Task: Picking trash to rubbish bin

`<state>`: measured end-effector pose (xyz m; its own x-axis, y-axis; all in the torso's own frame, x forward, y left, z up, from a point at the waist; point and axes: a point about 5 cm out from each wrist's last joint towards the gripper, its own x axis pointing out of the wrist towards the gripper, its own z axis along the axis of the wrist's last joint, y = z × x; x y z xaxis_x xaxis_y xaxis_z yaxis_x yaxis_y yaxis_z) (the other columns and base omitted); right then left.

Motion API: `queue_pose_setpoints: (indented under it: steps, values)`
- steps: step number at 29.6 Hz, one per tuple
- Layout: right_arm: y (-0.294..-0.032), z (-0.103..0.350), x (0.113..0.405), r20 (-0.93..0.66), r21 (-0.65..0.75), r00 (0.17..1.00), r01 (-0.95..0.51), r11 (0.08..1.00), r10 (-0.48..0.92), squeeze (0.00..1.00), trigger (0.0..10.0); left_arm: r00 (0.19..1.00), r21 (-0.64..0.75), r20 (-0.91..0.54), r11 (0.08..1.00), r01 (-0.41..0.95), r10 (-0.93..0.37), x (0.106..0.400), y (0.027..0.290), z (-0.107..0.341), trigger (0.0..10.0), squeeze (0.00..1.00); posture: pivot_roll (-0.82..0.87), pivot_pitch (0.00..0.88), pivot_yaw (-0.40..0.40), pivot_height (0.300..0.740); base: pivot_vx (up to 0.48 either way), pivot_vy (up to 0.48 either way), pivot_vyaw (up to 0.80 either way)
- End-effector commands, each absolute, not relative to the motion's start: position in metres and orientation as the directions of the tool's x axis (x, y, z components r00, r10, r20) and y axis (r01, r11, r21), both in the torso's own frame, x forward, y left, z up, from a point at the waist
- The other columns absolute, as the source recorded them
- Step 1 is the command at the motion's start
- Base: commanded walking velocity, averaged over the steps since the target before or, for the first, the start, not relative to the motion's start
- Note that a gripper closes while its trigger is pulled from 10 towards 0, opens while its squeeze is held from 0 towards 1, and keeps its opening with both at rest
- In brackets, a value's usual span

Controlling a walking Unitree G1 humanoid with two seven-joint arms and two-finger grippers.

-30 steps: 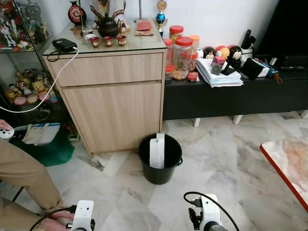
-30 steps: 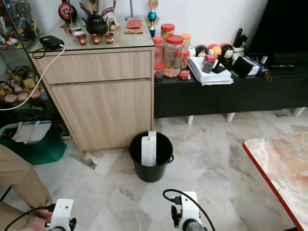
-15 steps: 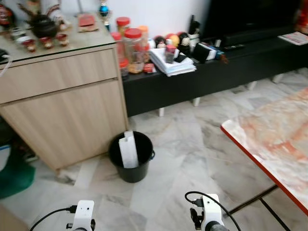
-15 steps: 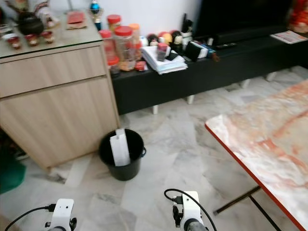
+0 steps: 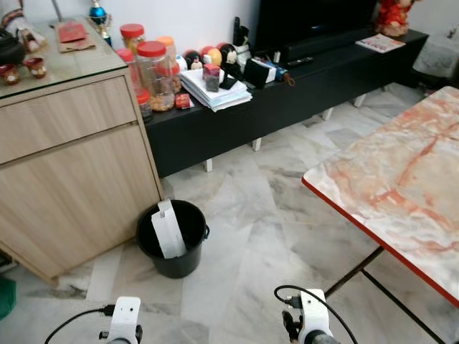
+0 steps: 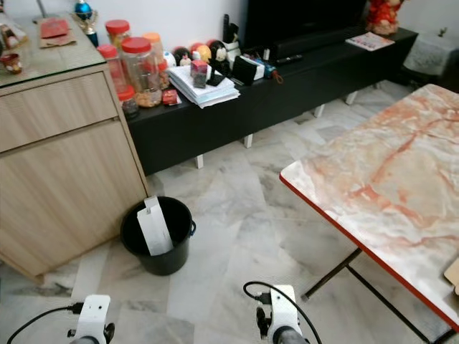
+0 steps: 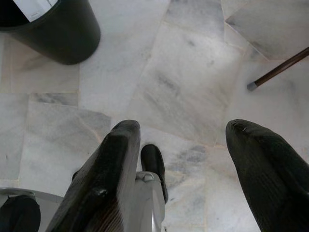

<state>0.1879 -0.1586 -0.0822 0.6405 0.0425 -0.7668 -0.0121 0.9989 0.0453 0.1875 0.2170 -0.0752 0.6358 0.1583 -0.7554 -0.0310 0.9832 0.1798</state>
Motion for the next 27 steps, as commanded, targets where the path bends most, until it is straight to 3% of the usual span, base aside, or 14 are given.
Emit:
queue_pose_setpoints:
  steps: [1,8,20,24,27]
  values:
    - [-0.1591,-0.0828,0.187,-0.771,0.041,0.635,-0.009,0.999,0.037,0.0,10.0,0.623,0.191,-0.765,0.981,-0.02,0.161,0.1848,0.2174,-0.0768,10.0,0.0,-0.01,0.049,-0.013,0.74,0.0,0.0,-0.8]
    - [-0.1592,-0.0829,0.1869,-0.772,0.038,0.634,-0.01,0.999,0.036,0.0,10.0,0.613,0.216,-0.773,0.976,0.009,0.165,0.1834,0.2171,-0.0778,10.0,0.0,-0.01,0.049,-0.014,0.74,0.0,-0.176,-0.8]
    - [-0.1597,-0.0828,0.187,-0.773,0.035,0.634,-0.012,0.999,0.034,0.0,10.0,0.615,0.227,-0.77,0.974,0.015,0.17,0.1845,0.2174,-0.0772,10.0,0.0,-0.01,0.048,-0.015,0.74,0.0,0.0,-0.8]
    - [-0.1591,-0.0827,0.1874,-0.773,0.036,0.634,-0.012,0.999,0.035,0.0,10.0,0.614,0.23,-0.771,0.973,0.021,0.169,0.1847,0.2176,-0.0771,10.0,0.0,-0.01,0.048,-0.012,0.74,0.0,-0.48,-0.8]
    - [-0.1587,-0.0828,0.1873,-0.773,0.036,0.634,-0.012,0.999,0.036,0.0,10.0,0.615,0.228,-0.77,0.974,0.016,0.17,0.1845,0.2178,-0.0771,10.0,0.0,-0.01,0.049,-0.012,0.74,0.0,0.0,-0.8]
